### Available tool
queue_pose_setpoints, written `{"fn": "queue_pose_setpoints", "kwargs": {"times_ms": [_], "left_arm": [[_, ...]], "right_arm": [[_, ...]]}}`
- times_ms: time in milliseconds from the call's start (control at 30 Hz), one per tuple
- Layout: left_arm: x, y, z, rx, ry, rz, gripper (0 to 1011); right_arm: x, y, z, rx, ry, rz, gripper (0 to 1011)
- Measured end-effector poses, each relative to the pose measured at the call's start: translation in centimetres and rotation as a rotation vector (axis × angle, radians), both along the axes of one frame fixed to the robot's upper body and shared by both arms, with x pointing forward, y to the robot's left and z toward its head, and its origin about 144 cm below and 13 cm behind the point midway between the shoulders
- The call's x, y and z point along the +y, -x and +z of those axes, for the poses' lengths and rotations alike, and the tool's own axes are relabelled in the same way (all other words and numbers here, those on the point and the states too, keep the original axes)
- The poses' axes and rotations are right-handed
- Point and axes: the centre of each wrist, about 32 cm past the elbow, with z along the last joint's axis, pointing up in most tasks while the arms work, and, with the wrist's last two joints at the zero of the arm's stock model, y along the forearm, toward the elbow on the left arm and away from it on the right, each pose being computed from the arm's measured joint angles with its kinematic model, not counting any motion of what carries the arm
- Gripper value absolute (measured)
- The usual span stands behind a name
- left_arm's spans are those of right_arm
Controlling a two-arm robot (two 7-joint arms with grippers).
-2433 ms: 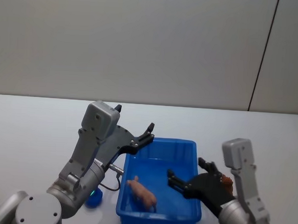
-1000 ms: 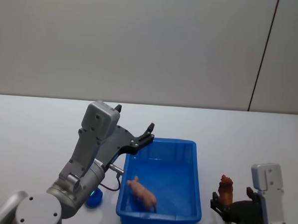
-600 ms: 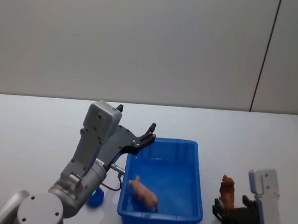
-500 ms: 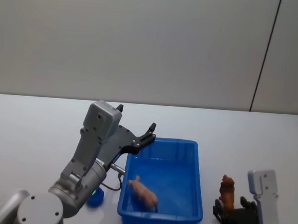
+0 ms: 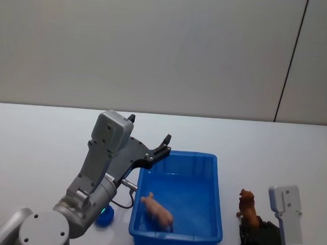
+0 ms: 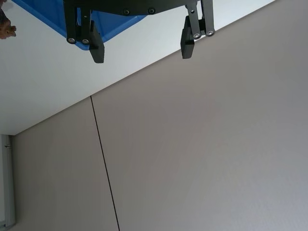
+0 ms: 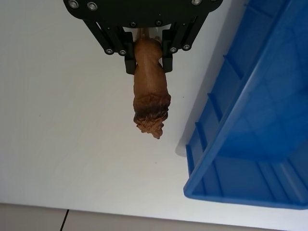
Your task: Pick up the two dolls from the table and place them into the box.
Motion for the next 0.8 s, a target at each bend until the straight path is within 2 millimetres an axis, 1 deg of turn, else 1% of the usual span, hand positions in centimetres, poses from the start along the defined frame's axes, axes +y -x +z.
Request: {"fn": "queue_pose_setpoints", "kwargs": {"times_ms": [267, 433, 800], "left_arm": [[0.0, 0.0, 0.0, 0.000, 0.000, 0.000, 1001], [0.0, 0.0, 0.0, 0.000, 0.000, 0.000, 1001], [0.0, 0.0, 0.0, 0.000, 0.000, 0.000, 1001]], "right_arm": [[0.2, -0.1, 1.0, -0.062, 0.016, 0.006, 301], [0.4, -0.2, 2.0, -0.126, 0.024, 0.023, 301], [0.8, -1.1, 4.3, -0.240, -0.003, 0.123, 301]]}}
